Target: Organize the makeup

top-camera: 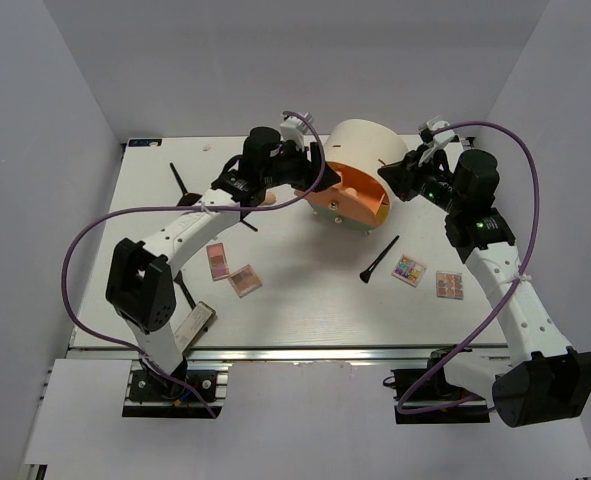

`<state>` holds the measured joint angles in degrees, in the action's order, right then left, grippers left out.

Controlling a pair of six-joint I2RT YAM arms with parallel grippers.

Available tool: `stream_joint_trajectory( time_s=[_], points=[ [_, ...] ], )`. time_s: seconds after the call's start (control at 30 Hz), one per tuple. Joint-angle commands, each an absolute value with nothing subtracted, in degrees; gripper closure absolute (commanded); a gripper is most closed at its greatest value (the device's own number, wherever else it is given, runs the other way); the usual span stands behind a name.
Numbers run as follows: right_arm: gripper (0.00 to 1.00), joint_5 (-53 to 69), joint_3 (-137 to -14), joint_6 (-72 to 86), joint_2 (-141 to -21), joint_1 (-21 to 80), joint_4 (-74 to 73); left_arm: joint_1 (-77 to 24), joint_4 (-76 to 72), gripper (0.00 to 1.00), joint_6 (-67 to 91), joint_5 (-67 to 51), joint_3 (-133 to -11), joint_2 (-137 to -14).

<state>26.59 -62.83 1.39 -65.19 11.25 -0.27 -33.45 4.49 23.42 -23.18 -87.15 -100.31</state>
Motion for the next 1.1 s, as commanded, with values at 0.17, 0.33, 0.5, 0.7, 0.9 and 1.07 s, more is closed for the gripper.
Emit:
stream_joint_trajectory(
  time_s=[0.17, 0.33, 0.5, 0.7, 0.9, 1.07],
  points=[
    [0.82, 27.51, -62.23, 1.76, -64.25, 10.81, 1.06, -33.4, 5.18, 0.35, 25.66, -18.31, -95.0, -100.99],
    [0.82, 26.37, -61.44, 0.62, -63.28, 10.37, 0.62, -25.33, 3.17, 1.0, 39.4, -12.39, -89.51, -98.7],
    [0.81, 26.19, -60.03, 0.35, -62.67, 9.49, 0.09, -13.81, 9.47, 0.61, 51.76, -13.7, -86.39, -101.76],
    [0.81, 25.67, -59.15, 0.35, -63.46, 9.14, 0.09, -12.22, 22.49, 0.34, 56.84, -15.73, -96.92, -116.09],
    [0.8, 25.31, -57.75, -1.67, -63.19, 8.79, -1.58, -12.22, 31.98, 0.35, 63.18, -11.69, -103.88, -125.58],
    [0.8, 25.14, -57.22, -1.76, -63.11, 8.61, -1.41, -12.39, 36.72, 0.37, 64.34, -9.51, -108.8, -129.02]
  ],
)
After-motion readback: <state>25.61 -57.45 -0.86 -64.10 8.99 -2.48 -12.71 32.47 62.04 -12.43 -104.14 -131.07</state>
